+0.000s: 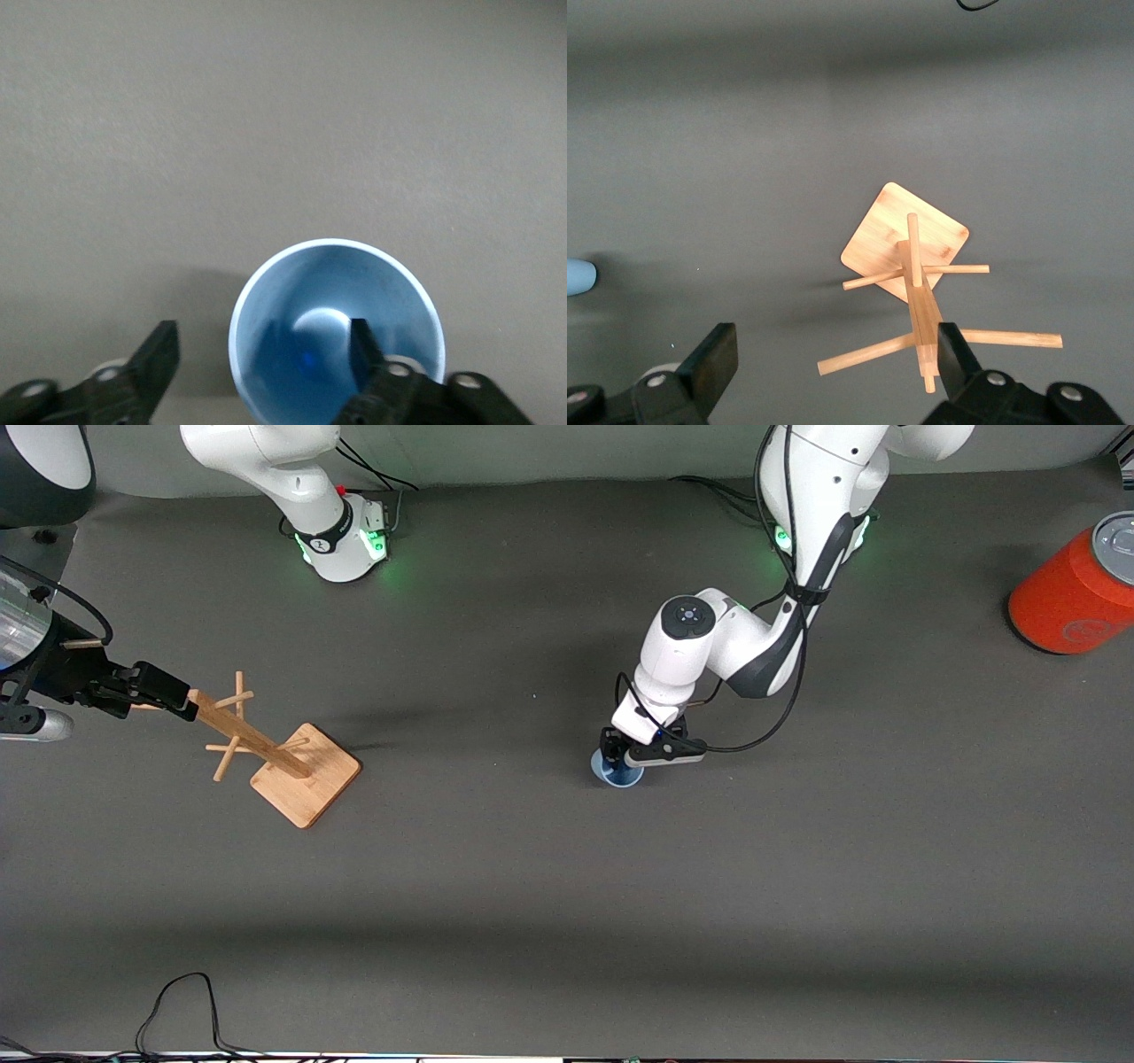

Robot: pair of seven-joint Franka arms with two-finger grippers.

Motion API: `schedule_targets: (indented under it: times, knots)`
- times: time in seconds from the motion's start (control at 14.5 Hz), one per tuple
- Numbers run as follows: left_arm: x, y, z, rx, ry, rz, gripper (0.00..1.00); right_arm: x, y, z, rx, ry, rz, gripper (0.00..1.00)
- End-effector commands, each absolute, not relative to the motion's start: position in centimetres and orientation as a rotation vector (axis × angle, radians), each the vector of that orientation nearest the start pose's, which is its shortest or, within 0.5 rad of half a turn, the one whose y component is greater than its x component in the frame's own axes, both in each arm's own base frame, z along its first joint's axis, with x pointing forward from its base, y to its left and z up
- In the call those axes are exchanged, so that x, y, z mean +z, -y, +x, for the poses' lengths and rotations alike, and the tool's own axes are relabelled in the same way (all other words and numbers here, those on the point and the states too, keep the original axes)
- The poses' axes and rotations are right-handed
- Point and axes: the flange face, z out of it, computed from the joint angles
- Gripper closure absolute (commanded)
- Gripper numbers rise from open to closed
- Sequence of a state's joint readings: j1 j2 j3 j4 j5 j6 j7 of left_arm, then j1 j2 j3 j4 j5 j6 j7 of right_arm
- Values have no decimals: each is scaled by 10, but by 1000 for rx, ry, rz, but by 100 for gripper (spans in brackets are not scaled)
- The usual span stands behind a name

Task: Rotate and upright cup with both arms
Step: 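Rotate the blue cup upright and set it down with the left gripper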

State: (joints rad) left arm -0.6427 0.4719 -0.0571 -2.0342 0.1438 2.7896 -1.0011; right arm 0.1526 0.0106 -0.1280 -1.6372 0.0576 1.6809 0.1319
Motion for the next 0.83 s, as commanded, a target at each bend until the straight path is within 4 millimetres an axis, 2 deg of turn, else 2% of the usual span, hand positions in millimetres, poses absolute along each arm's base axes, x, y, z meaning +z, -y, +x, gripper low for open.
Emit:
schedule_targets:
  times: [0.0,0.28,0.41,0.62,0.76]
  knots:
    - [249,415,454,-375,337,-3287,0,594,-19,568,-64,-157,-3074,0]
    - [251,416,451,-367,330,-3282,0,595,-19,566,-71,-157,-3073,0]
    - [262,413,456,-360,340,-3266,0,597,-18,569,-109,-153,-3071,0]
    - [289,416,469,-351,358,-3238,0,598,-18,570,-116,-151,-3070,0]
    - [313,408,483,-385,391,-3240,0,599,-19,570,-121,-155,-3070,0]
